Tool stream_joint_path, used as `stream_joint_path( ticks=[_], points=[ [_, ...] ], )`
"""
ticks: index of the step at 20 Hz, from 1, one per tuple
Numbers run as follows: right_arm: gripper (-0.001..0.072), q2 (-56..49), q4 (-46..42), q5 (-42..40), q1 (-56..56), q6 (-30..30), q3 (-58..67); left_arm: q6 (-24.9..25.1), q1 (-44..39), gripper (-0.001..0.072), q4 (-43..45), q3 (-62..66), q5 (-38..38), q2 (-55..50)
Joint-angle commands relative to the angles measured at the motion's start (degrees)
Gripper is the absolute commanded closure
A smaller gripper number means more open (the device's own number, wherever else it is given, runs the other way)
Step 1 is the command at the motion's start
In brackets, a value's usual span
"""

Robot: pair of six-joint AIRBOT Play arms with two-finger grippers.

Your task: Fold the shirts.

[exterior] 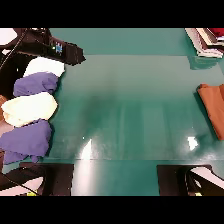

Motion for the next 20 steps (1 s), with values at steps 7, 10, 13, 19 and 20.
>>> stream_joint_path(
  ticks=[7,10,13,19,20],
  points=[
    [0.0180,0.0,5.1,9.1,31.9,-0.7,5.7,0.1,0.0,0.0678,-0.6,0.0,-3.4,0.0],
    [0.0189,0.0,5.0,7.9,48.5,-0.7,5.7,0.1,0.0,0.0678,-0.6,0.0,-2.1,0.0],
    [0.0661,0.0,4.9,4.2,61.6,-0.7,5.7,0.1,0.0,0.0678,-0.6,0.0,-0.2,0.0],
    [0.0696,0.0,5.0,1.4,72.9,-0.7,5.7,0.1,0.0,0.0678,-0.6,0.0,1.0,0.0],
    [0.0696,0.0,5.0,1.5,73.4,-0.7,5.7,0.1,0.0,0.0678,-0.6,0.0,1.0,0.0]
  ],
)
